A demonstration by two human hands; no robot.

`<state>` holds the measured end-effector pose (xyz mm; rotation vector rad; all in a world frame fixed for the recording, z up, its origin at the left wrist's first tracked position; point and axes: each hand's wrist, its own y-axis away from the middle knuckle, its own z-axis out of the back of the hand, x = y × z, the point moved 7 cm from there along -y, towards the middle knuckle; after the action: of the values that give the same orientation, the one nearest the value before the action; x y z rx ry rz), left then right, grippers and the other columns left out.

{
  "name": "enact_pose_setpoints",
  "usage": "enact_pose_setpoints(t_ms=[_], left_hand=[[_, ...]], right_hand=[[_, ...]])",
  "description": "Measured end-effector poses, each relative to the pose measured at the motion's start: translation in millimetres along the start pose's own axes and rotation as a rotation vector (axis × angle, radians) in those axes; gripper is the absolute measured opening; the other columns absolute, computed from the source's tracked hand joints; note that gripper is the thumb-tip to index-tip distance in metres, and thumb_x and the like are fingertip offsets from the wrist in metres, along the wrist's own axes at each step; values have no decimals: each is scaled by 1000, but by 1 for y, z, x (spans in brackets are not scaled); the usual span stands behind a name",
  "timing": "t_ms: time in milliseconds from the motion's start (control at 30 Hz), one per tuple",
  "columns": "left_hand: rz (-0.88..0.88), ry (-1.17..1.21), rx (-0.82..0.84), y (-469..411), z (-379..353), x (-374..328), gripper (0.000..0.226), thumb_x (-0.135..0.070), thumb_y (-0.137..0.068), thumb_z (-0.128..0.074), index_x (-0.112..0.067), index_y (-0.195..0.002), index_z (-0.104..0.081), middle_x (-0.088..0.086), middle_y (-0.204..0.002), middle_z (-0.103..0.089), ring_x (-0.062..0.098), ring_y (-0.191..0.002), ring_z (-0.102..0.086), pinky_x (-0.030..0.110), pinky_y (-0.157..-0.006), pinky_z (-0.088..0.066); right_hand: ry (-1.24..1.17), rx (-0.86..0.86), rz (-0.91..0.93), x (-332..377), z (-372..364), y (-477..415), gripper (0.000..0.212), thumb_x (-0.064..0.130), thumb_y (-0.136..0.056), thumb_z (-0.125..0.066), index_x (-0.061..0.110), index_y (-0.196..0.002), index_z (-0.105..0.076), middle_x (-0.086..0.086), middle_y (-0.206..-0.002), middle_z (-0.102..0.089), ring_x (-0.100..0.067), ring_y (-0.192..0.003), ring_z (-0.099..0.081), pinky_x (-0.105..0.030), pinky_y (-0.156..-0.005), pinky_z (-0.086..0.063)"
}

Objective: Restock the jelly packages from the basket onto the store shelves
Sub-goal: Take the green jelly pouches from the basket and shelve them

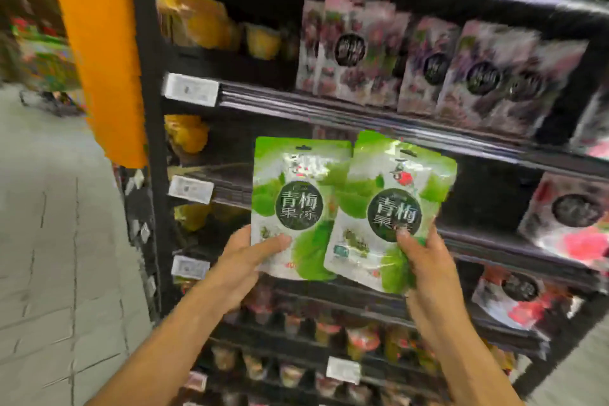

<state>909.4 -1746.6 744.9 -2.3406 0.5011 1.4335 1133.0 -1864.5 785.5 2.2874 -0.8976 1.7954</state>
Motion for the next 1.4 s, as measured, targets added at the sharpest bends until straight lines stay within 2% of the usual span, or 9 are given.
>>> enact_pose_setpoints(t_ms=[133,267,433,567,733,900,1033,1233,1400], left_hand=[[-100,64,68,-12,-35,-69,32,-2,-69,-78,-9,-100,-76,17,-110,-73,28,-94,-73,36,-70,-61],[-212,26,134,-19,-63,-134,48,-21,-59,-83,-11,-105,-75,19,-114,-71,32,-102,-70,39,-76,-60],[-372,-44,153,-26,-86,-209,30,-10,-67,-82,-17,-96,-78,12,-105,-75,24,-95,-73,28,-67,-59],[-465,-90,106,-38,-89,-258,45,-17,-67,-81,-9,-110,-70,13,-107,-75,26,-96,-73,31,-70,-60],[-461,-61,97,-63,-86,-302,38,-19,-65,-74,-11,-102,-72,11,-99,-77,22,-85,-75,28,-59,-59],[-446,-93,84,-84,-73,-331,49,-23,-63,-76,-13,-110,-69,8,-99,-77,20,-84,-75,28,-57,-59],[-457,-128,90,-97,-68,-349,50,-25,-61,-77,-15,-109,-68,6,-95,-78,17,-79,-75,24,-52,-56],[-459,-158,64,-111,-66,-371,14,-14,-84,-70,-15,-98,-69,-1,-80,-78,11,-65,-74,19,-45,-51],[-453,-177,72,-119,-69,-382,11,-17,-83,-71,-15,-94,-69,-4,-71,-76,7,-56,-71,17,-43,-51]], right_hand=[[-23,81,121,77,-21,-23,52,22,-74,-70,16,-125,-63,-13,-118,-71,-31,-103,-71,-44,-76,-61],[-19,114,215,138,-44,-40,52,22,-69,-73,20,-120,-66,-9,-109,-75,-27,-95,-73,-38,-70,-62],[-16,144,300,195,-80,-64,43,26,-69,-77,20,-111,-70,-6,-104,-76,-24,-89,-75,-37,-62,-60],[31,117,370,236,-102,-90,45,32,-61,-84,17,-103,-75,-5,-96,-77,-16,-78,-75,-30,-57,-58],[89,53,422,284,-129,-126,49,33,-57,-86,8,-98,-75,-6,-89,-78,-19,-76,-74,-29,-60,-58],[126,0,462,319,-156,-161,22,22,-72,-85,9,-84,-73,1,-73,-76,-13,-61,-72,-22,-51,-55],[161,-21,434,338,-178,-189,22,20,-74,-85,8,-87,-72,-7,-83,-75,-15,-60,-71,-27,-54,-58],[214,-106,397,342,-207,-219,35,17,-68,-89,2,-86,-64,-7,-72,-67,-9,-42,-64,-18,-37,-47],[238,-170,402,339,-221,-238,45,18,-68,-90,0,-96,-60,-12,-88,-67,-17,-61,-63,-21,-37,-48]])
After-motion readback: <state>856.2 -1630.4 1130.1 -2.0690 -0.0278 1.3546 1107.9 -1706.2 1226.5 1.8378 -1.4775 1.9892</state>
